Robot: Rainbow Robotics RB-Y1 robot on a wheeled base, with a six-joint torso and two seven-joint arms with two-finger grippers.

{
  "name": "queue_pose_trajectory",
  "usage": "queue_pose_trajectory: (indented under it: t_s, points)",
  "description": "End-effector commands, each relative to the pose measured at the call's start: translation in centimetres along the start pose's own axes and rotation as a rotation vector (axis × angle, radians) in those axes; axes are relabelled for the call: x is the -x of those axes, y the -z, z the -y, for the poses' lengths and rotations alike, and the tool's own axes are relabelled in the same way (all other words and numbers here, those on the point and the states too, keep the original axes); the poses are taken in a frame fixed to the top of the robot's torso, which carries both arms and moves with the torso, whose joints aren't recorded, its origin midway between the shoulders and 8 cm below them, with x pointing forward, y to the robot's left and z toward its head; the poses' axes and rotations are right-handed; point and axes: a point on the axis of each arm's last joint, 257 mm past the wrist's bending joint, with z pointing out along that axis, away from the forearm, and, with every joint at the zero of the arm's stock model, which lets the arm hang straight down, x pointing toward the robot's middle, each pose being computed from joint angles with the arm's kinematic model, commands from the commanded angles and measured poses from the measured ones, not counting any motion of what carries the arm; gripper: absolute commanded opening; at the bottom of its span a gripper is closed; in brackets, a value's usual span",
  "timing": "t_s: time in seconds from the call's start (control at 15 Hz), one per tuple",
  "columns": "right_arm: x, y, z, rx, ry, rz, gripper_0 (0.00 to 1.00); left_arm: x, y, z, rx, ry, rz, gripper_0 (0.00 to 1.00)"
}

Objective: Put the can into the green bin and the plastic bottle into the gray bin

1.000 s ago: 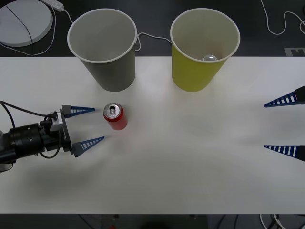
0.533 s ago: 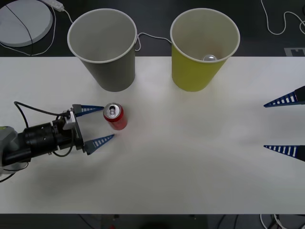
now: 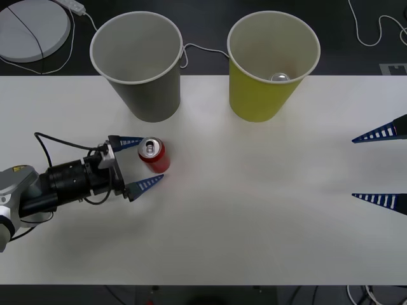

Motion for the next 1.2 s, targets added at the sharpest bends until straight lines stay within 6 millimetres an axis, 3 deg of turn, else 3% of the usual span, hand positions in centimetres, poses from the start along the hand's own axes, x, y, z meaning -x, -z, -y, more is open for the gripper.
queue_pose_trajectory:
  t_s: [0.07,0.73,0.8,0.87,0.93,1.0,1.2]
  points:
    - [0.0,0.0,0.0,0.0,0.0,0.0,1.0,0.3,-0.7,-0.2,-0.002,-0.007,-0.001,1.0]
    - [0.0,0.0,0.0,0.0,0.0,0.0,1.0,0.2,-2.9,-0.5,0.009,0.009,-0.005,0.99]
    - [0.0,0.0,0.0,0.0,0.0,0.0,1.0,0.2,-2.8,-0.6,0.008,0.008,-0.005,0.73]
    - [0.0,0.0,0.0,0.0,0.0,0.0,1.0,0.2,-2.9,-0.5,0.007,0.008,-0.005,0.24]
    - [0.0,0.0,0.0,0.0,0.0,0.0,1.0,0.1,-2.8,-0.5,0.007,0.008,-0.006,0.09]
    - [0.0,0.0,0.0,0.0,0.0,0.0,1.0,0.2,-2.9,-0.5,0.006,0.008,-0.004,0.0]
    - [0.0,0.0,0.0,0.0,0.0,0.0,1.0,0.2,-2.9,-0.4,0.005,0.008,-0.005,0.0]
